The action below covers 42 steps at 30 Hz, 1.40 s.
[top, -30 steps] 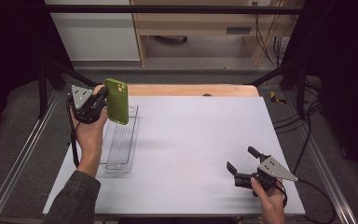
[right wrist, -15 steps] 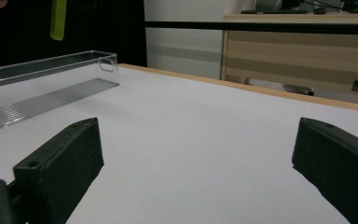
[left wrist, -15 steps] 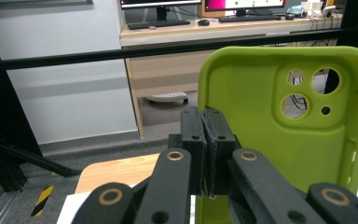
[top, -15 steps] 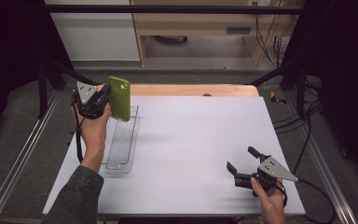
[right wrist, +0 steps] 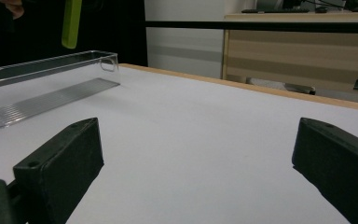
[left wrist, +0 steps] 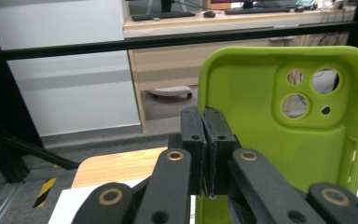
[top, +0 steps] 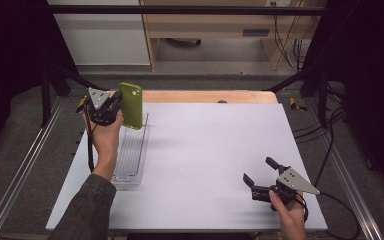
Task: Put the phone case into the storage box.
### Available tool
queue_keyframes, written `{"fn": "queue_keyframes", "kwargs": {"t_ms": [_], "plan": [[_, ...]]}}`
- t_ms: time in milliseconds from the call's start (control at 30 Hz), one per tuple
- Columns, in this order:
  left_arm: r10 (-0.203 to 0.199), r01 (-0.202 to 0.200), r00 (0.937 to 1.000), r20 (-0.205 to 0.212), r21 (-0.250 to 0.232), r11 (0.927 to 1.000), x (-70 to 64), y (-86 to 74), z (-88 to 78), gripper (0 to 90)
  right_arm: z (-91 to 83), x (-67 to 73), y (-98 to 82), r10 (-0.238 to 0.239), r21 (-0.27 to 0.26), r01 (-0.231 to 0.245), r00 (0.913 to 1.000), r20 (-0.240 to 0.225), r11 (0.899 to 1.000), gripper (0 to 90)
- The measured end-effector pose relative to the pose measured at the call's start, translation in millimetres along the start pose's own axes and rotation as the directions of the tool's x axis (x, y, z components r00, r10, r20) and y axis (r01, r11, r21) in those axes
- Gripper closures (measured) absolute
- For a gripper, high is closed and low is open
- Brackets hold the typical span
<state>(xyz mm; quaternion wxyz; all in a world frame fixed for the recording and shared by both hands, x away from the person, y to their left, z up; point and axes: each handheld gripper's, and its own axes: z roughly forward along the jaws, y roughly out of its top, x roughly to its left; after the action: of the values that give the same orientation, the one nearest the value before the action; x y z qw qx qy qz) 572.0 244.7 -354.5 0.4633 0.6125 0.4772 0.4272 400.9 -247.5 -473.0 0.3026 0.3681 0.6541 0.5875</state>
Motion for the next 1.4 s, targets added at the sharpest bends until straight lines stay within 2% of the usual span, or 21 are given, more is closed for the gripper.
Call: {"fn": "queue_keyframes", "kwargs": {"t_ms": [133, 533, 1000, 1133, 1233, 1400], "plan": [[-0.014, 0.014, 0.9997, -0.02, 0.002, 0.9999, 1.5, -2.9, 5.3, 87.6, -0.3, 1.1, -0.5, -0.006, 0.003, 0.006, 1.0, -0.001, 1.0, 1.9], [-0.012, 0.012, 0.9981, -0.061, 0.005, 0.9999, 0.5, -8.1, 13.2, 87.6, -0.9, 3.2, -0.9, -0.014, 0.001, 0.014, 0.9998, -0.011, 1.0, 1.9], [-0.011, 0.013, 0.9976, -0.068, 0.032, 0.9994, 1.4, -15.1, 23.7, 87.6, -1.7, 4.0, -0.7, -0.018, -0.006, 0.018, 0.9997, -0.016, 1.0, 1.9], [-0.027, 0.029, 0.9977, -0.062, 0.042, 0.9987, 1.2, -17.7, 26.6, 87.5, -2.7, 3.6, -0.3, -0.016, -0.016, 0.015, 0.9996, -0.022, 1.0, 1.9], [-0.015, 0.017, 0.998, -0.061, 0.042, 0.999, -1.0, -18.3, 27.7, 87.5, -2.6, 3.5, -0.3, -0.018, -0.015, 0.017, 0.9996, -0.02, 1.0, 1.8], [-0.016, 0.019, 0.9978, -0.065, 0.046, 0.9987, 0.1, -18.6, 28.0, 87.6, -2.5, 3.6, -0.4, -0.02, -0.015, 0.02, 0.9996, -0.02, 1.0, 1.9]]}}
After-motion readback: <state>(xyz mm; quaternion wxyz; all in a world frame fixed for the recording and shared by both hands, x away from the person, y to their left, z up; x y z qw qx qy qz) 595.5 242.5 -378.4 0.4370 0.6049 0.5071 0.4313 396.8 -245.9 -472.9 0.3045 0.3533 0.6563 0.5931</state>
